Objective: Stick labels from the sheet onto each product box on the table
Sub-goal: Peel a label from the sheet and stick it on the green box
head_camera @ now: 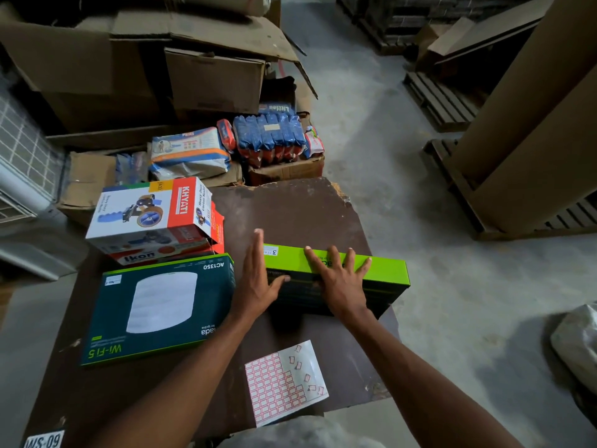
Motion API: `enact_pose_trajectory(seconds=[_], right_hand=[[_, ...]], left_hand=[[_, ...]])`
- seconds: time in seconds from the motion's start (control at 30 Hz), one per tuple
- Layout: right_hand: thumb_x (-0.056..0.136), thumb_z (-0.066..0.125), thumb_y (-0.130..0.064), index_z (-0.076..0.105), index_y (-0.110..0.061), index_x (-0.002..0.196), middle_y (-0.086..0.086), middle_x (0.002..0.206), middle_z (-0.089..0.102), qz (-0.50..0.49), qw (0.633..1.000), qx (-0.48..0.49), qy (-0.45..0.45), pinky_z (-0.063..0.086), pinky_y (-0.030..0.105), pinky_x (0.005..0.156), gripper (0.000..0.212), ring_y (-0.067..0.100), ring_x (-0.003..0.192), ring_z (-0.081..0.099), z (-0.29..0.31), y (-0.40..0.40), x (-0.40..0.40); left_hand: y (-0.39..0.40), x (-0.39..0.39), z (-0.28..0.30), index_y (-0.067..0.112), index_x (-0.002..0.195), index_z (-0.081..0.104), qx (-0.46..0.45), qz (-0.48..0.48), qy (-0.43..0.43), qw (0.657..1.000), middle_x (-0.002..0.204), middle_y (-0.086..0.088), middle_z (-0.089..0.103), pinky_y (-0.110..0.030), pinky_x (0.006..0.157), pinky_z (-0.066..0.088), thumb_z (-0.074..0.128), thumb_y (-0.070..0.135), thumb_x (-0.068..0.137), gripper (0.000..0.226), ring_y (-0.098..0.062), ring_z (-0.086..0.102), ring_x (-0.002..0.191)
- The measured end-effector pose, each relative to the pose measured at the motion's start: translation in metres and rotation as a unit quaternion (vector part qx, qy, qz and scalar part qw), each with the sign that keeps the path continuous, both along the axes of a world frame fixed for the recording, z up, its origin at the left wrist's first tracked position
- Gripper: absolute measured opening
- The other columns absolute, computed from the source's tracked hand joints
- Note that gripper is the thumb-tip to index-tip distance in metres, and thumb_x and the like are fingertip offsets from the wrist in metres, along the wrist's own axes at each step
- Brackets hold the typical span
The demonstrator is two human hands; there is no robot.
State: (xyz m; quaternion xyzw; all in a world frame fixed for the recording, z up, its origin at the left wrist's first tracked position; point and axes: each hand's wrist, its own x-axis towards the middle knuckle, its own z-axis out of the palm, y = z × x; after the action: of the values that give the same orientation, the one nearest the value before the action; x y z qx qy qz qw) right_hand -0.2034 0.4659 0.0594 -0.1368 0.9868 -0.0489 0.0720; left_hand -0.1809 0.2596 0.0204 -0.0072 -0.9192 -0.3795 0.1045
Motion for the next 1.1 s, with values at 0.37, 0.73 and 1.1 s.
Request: enact_pose_trajectory(seconds=[0.37, 0.73, 1.1], right_hand=[[0.099, 0.064, -0.037, 0.01, -0.064, 0.154, 0.002, 0.152, 0.038, 0.007, 0.98, -0.198, 0.02, 0.025, 0.075, 0.107, 0.082, 0.034, 0.134, 0.037, 0.027, 0.027, -0.009], [0.097, 0.068, -0.013, 0.025, -0.047, 0.155, 0.002, 0.156, 0.045, -0.11, 0.901, -0.416, -0.063, 0.052, 0.055, 0.104, 0.079, 0.027, 0.137, 0.049, 0.035, 0.047, -0.011], [0.097, 0.064, -0.046, 0.028, -0.038, 0.162, -0.001, 0.17, 0.025, 0.043, 0.972, -0.133, 0.19, 0.036, 0.065, 0.116, 0.075, 0.035, 0.157, 0.02, 0.052, 0.026, -0.008]], left_hand=[[-0.058, 0.001, -0.006, 0.043, 0.159, 0.02, 0.19, -0.051, -0.089, 0.976, 0.161, 0.024, 0.029, -0.042, 0.121, 0.033, 0.072, 0.055, 0.083, 0.092, -0.004, 0.029, 0.15], [-0.037, -0.036, 0.088, 0.047, 0.153, 0.035, -0.196, -0.036, 0.107, 0.974, 0.142, -0.001, 0.052, -0.052, 0.097, 0.043, 0.054, 0.065, 0.089, 0.069, -0.029, 0.049, 0.124], [0.008, -0.047, 0.113, 0.05, 0.152, 0.032, -0.352, -0.093, 0.091, 0.927, 0.152, 0.0, 0.046, -0.056, 0.104, 0.033, 0.061, 0.056, 0.089, 0.069, -0.033, 0.042, 0.135]])
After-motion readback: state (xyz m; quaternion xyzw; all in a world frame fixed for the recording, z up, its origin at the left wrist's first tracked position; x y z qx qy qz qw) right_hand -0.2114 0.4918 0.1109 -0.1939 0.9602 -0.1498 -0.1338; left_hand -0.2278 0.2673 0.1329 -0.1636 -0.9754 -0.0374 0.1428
